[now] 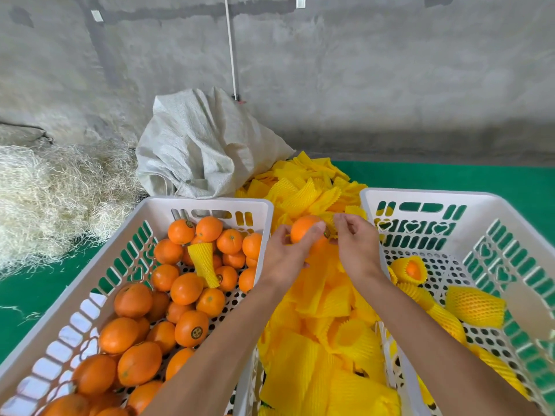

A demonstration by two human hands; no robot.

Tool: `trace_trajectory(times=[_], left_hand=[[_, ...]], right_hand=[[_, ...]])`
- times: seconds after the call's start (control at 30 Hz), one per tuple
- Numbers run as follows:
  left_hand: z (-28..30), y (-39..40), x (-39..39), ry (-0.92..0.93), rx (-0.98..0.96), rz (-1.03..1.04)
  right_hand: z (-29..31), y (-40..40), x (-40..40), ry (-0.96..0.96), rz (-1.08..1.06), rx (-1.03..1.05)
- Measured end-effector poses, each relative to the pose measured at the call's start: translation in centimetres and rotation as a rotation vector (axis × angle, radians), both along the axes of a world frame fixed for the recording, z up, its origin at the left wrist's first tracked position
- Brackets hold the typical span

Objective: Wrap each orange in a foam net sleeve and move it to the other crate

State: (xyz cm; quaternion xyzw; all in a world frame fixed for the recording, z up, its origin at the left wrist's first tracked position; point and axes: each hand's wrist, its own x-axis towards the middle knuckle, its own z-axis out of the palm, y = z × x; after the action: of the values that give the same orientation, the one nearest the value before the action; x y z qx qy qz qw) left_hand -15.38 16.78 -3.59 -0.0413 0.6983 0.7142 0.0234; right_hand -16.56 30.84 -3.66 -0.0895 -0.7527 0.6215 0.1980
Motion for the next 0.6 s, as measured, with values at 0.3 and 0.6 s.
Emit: trace_trajectory(times=[0.3,0.6], left_hand=[[0.3,-0.1,0.3,-0.028,-0.155,0.071],[0.7,-0.4,-0.1,-0.063,0.089,0.035]], right_hand=[[0.9,-0.5,-0.4,-0.104,0.047,-0.360],[2.7,-1.6,1.7,0.143,0.178,0.009]])
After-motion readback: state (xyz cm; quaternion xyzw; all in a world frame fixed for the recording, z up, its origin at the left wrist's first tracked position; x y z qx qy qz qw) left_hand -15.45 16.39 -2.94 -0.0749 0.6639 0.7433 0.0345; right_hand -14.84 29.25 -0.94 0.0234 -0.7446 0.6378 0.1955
